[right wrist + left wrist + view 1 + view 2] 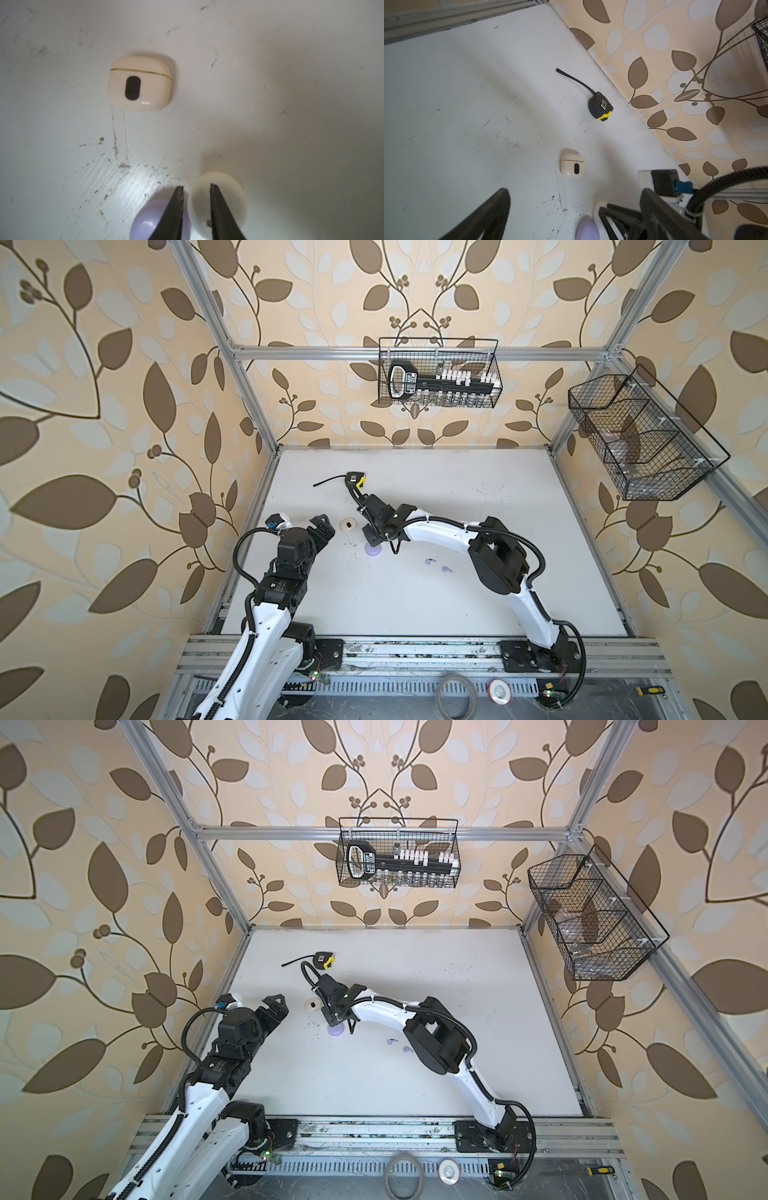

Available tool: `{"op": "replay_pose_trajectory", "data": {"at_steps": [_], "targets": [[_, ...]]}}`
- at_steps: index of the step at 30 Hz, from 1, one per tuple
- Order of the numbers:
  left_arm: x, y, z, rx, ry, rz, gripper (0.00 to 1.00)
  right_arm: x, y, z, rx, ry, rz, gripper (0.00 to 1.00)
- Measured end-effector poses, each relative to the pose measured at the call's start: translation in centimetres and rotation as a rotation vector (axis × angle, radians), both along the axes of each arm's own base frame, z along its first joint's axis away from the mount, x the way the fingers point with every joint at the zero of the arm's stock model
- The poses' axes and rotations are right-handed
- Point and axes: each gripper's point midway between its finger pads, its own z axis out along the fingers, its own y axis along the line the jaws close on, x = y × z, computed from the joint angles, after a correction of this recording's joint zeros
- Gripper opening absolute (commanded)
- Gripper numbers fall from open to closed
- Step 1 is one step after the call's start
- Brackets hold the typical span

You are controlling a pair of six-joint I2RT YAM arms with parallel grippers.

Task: Insert wireless bluetooth earbuds into charging case
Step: Rotate the charging case at the center of the table.

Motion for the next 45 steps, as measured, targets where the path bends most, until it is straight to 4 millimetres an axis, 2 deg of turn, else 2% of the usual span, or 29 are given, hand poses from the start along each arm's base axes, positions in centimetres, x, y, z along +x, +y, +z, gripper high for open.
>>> {"op": "replay_pose_trajectory", "data": {"at_steps": [5, 9, 14, 21, 32, 39, 45], "targets": [[0.0, 0.0, 0.0, 0.000, -0.001, 0.000, 0.99, 1.4, -1.0, -0.7, -0.043, -0.018, -0.027, 0.42], [0.0, 0.0, 0.0, 0.000, -0.002, 0.000, 0.99, 2.4, -2.4, -1.4, -0.077, -0.020, -0.052, 0.43], [0.0, 0.0, 0.0, 0.000, -0.002, 0.000, 0.99, 2.7, -3.0, -1.6, -0.101, -0.033, -0.067, 0.43], [0.0, 0.0, 0.0, 0.000, -0.002, 0.000, 0.99, 0.6, -3.6, -2.0, -0.139, -0.045, -0.072, 0.43], [0.0, 0.0, 0.0, 0.000, -0.002, 0.000, 0.99, -3.1, -7.3, -2.2, -0.118, 0.016, -0.134, 0.45], [0.0, 0.0, 0.0, 0.000, -0.002, 0.000, 0.99, -5.5, -9.0, -2.4, -0.061, 0.069, -0.189, 0.54], [0.0, 0.0, 0.1, 0.000, -0.002, 0.001, 0.99, -7.7, -8.8, -2.5, -0.022, 0.098, -0.191, 0.64]]}}
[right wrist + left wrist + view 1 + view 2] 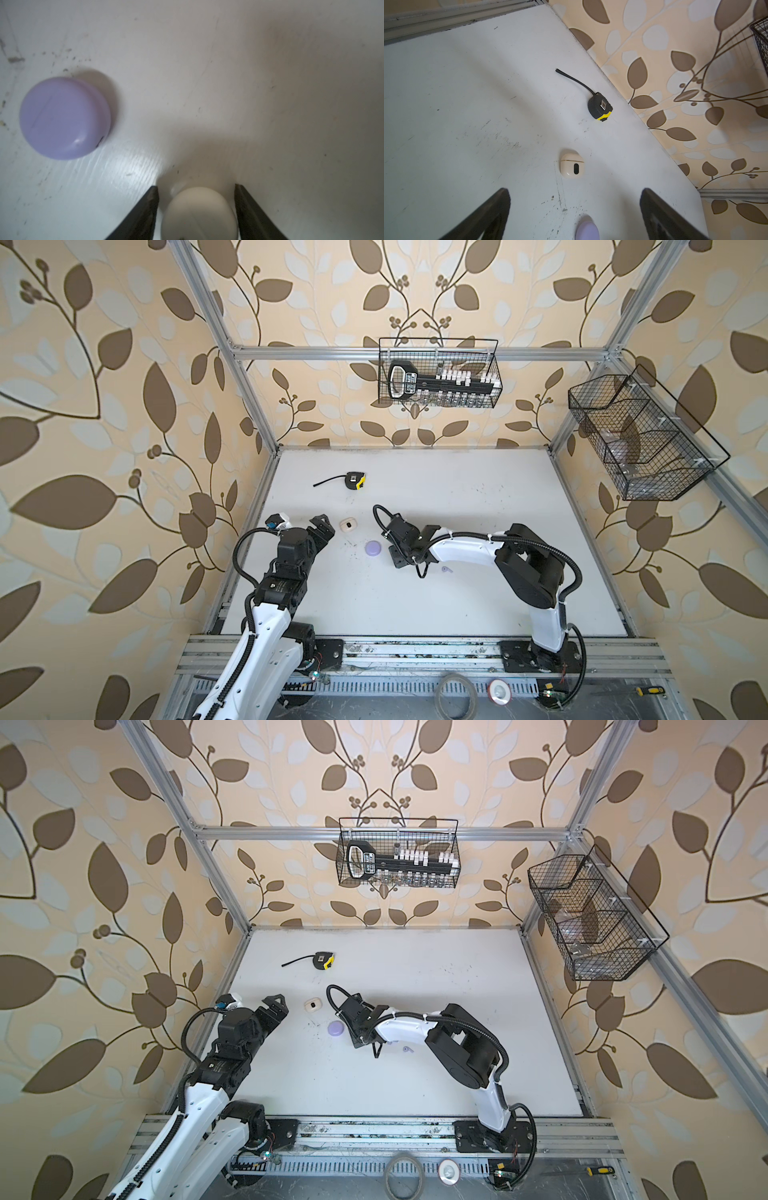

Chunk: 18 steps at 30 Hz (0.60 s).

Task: Insert wireless bluetooth earbuds into charging case
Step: Rotate the charging case at the center of the table.

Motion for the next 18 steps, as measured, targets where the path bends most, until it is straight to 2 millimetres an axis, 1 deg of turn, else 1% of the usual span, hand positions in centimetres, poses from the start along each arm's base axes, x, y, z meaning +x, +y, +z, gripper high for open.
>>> {"op": "replay_pose_trajectory", "data": {"at_steps": [3, 6, 9, 12, 18], "targets": [[0.0, 0.0, 0.0, 0.000, 0.000, -0.001, 0.99, -1.2, 0.4, 0.2, 0.025, 0.009, 0.011, 0.68], [0.0, 0.0, 0.0, 0.000, 0.000, -0.001, 0.99, -2.3, 0.6, 0.2, 0.033, 0.013, 0.025, 0.70], [0.0, 0.0, 0.0, 0.000, 0.000, -0.001, 0.99, -3.0, 1.0, 0.2, 0.029, 0.009, 0.043, 0.71], [0.0, 0.0, 0.0, 0.000, 0.000, -0.001, 0.99, -3.2, 1.1, 0.3, 0.020, -0.002, 0.049, 0.72], [0.0, 0.0, -0.1, 0.000, 0.003, 0.000, 0.99, -2.8, 0.6, 0.2, -0.010, -0.030, 0.036, 0.73]]}}
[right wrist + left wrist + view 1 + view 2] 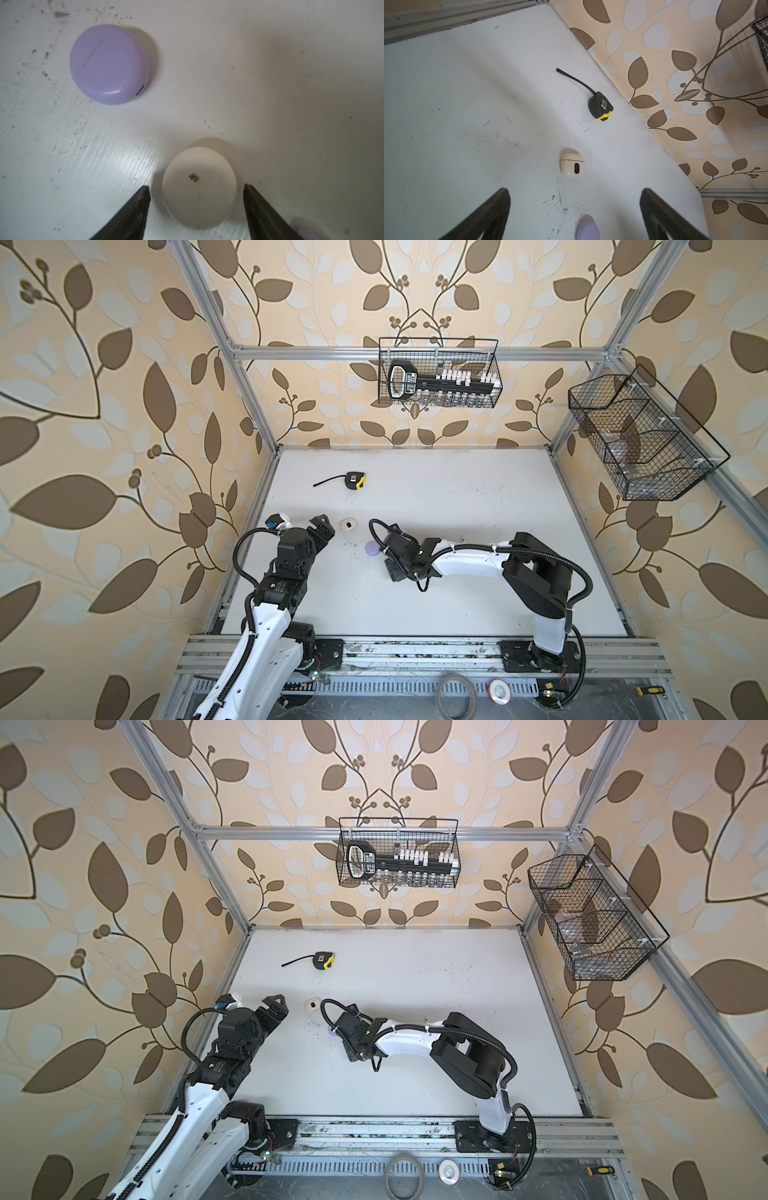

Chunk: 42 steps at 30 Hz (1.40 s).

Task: Insert wireless bluetooth earbuds into charging case
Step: Pick up the charging case from the center of the table.

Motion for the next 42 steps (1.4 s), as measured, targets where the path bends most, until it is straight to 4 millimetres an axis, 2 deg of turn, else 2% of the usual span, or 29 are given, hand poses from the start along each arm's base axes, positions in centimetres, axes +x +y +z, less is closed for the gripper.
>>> {"op": "replay_pose_trajectory", "data": {"at_steps": [4, 8, 12, 18, 23, 28, 37, 42], "targets": [[0.0, 0.0, 0.0, 0.000, -0.001, 0.000, 0.99, 0.5, 0.4, -0.2, -0.009, -0.006, -0.005, 0.72], [0.0, 0.0, 0.0, 0.000, -0.001, 0.000, 0.99, 0.9, 0.9, -0.3, -0.001, -0.010, -0.020, 0.79], [0.0, 0.0, 0.0, 0.000, -0.001, 0.000, 0.99, 1.1, 0.5, -0.2, -0.008, -0.019, -0.062, 0.83], [-0.1, 0.0, 0.2, -0.001, -0.006, 0.000, 0.99, 1.5, 0.0, -0.2, -0.008, -0.029, -0.126, 0.83], [-0.1, 0.0, 0.3, -0.001, -0.013, 0.000, 0.99, 1.5, 0.0, -0.2, 0.010, -0.023, -0.161, 0.80], [-0.1, 0.0, 0.3, -0.002, -0.013, 0.000, 0.99, 1.4, 0.0, -0.3, 0.023, -0.018, -0.185, 0.72], [-0.1, 0.0, 0.3, -0.002, -0.012, 0.000, 0.99, 1.6, 0.0, -0.3, 0.039, -0.024, -0.215, 0.66], [-0.1, 0.0, 0.3, -0.003, -0.012, 0.000, 0.99, 1.7, 0.0, -0.3, 0.045, -0.034, -0.225, 0.56]]}}
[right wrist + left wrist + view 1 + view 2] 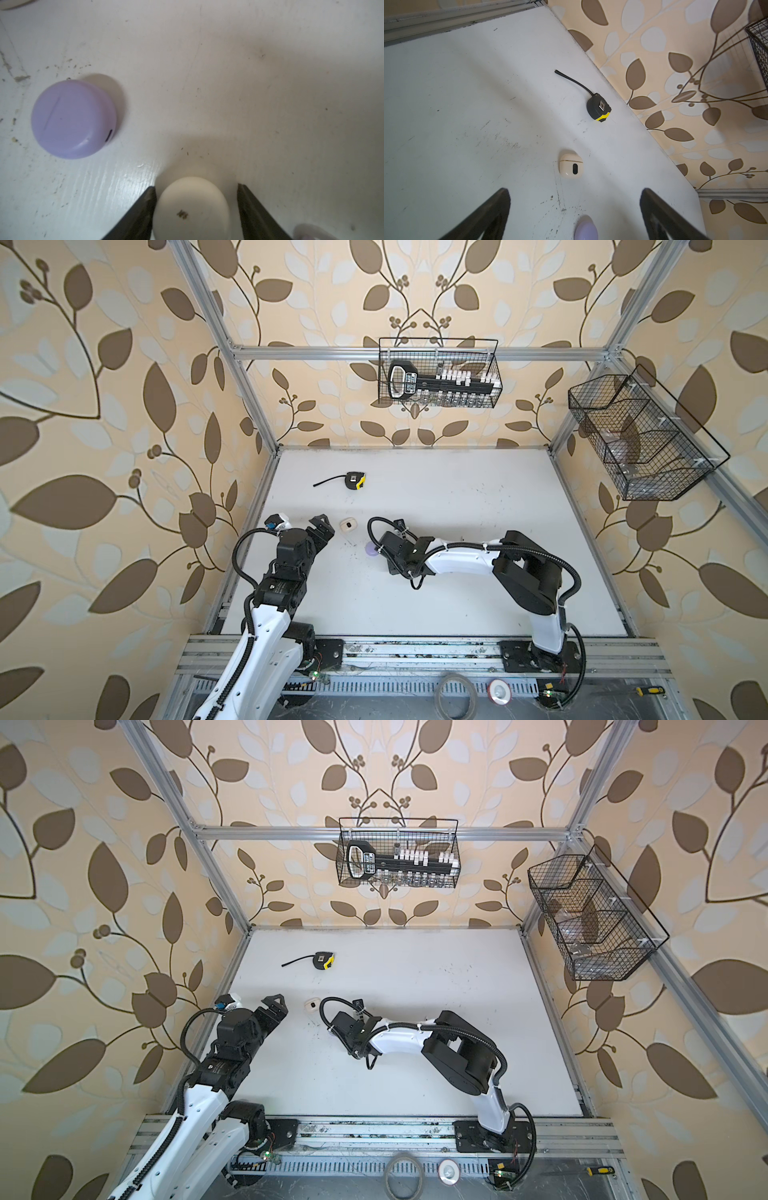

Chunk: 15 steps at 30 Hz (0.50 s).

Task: Insert wireless bluetooth earbuds into charging case
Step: Pick up the charging case from the center of the table.

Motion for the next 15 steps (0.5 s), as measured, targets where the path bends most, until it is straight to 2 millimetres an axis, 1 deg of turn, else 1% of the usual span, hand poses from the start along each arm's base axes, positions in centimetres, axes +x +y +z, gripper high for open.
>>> {"op": "replay_pose_trajectory", "data": {"at_steps": [7, 9, 12, 15], "targets": [[0.00, 0.00, 0.01, -0.001, 0.000, 0.000, 0.99, -0.12, -0.07, -0.03, 0.012, -0.016, -0.006, 0.57], [0.00, 0.00, 0.01, -0.001, 0.000, 0.000, 0.99, -0.29, -0.17, -0.01, 0.017, -0.017, -0.006, 0.58], [0.00, -0.01, 0.01, -0.001, 0.000, 0.000, 0.99, -0.61, -0.38, 0.00, 0.017, -0.016, -0.007, 0.63], [0.00, -0.01, 0.01, -0.001, 0.000, 0.000, 0.99, -0.92, -0.57, -0.01, 0.012, -0.017, -0.006, 0.64]]}}
